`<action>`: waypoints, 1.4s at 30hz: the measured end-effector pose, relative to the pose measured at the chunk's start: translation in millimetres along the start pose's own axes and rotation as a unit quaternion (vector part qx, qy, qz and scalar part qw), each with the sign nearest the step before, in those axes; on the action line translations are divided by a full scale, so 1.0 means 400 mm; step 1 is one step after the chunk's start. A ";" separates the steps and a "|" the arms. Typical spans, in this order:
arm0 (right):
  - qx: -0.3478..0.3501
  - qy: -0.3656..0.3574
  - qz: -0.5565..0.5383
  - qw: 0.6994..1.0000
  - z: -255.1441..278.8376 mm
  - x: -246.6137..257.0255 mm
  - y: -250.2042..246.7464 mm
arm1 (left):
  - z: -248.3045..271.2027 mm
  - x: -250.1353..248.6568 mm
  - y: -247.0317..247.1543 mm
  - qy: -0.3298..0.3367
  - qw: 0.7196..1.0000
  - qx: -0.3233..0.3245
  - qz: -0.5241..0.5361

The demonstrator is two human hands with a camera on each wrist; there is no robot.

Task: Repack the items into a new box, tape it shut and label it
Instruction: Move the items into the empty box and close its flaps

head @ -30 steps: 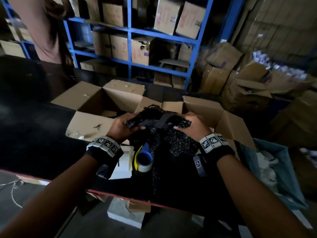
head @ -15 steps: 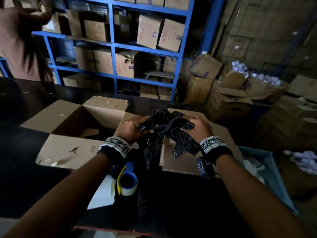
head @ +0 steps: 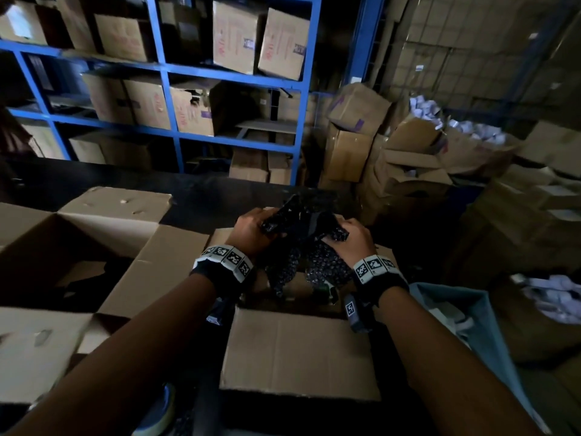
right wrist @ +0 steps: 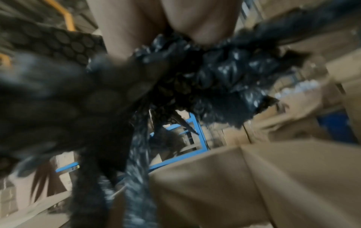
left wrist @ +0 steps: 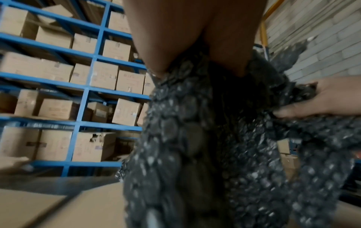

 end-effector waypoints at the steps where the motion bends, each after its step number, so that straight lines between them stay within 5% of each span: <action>1: 0.021 0.017 -0.009 1.000 -0.027 -0.019 0.015 | -0.022 0.001 0.028 -0.027 1.000 0.006 0.004; 11: 0.225 0.157 -0.044 0.961 -0.141 -0.131 0.229 | -0.053 0.137 0.288 -0.223 0.946 0.231 -0.050; 18: 0.289 0.178 0.049 0.939 -0.148 -0.221 0.305 | -0.081 0.161 0.389 -0.215 0.917 0.327 -0.081; 22: 0.325 0.177 0.108 0.923 -0.144 -0.255 0.357 | -0.087 0.173 0.432 -0.209 0.918 0.329 -0.069; 29: 0.289 0.146 0.109 0.940 -0.161 -0.277 0.414 | -0.031 0.248 0.492 -0.239 0.892 0.372 -0.090; 32: 0.322 0.161 0.129 0.924 -0.161 -0.283 0.419 | -0.023 0.271 0.502 -0.243 0.873 0.404 -0.121; 34: 0.351 0.166 0.139 0.911 -0.163 -0.277 0.404 | -0.023 0.279 0.499 -0.266 0.875 0.392 -0.101; 37: 0.353 0.191 0.107 0.910 -0.183 -0.249 0.357 | -0.045 0.264 0.472 -0.293 0.923 0.250 -0.015; 39: 0.299 0.200 0.075 0.930 -0.216 -0.227 0.320 | -0.066 0.255 0.458 -0.281 0.944 0.168 -0.038; 42: 0.222 0.211 0.040 0.951 -0.250 -0.199 0.284 | -0.080 0.263 0.456 -0.288 0.946 0.136 -0.067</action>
Point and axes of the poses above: each hand's wrist, its own z-axis away from the middle knuckle, its own y-axis out of the palm, x = y × z, the point moved 2 cm from there along -z, towards the middle knuckle, and after that the axes turned 4 degrees about z, right-handed, at the moved point
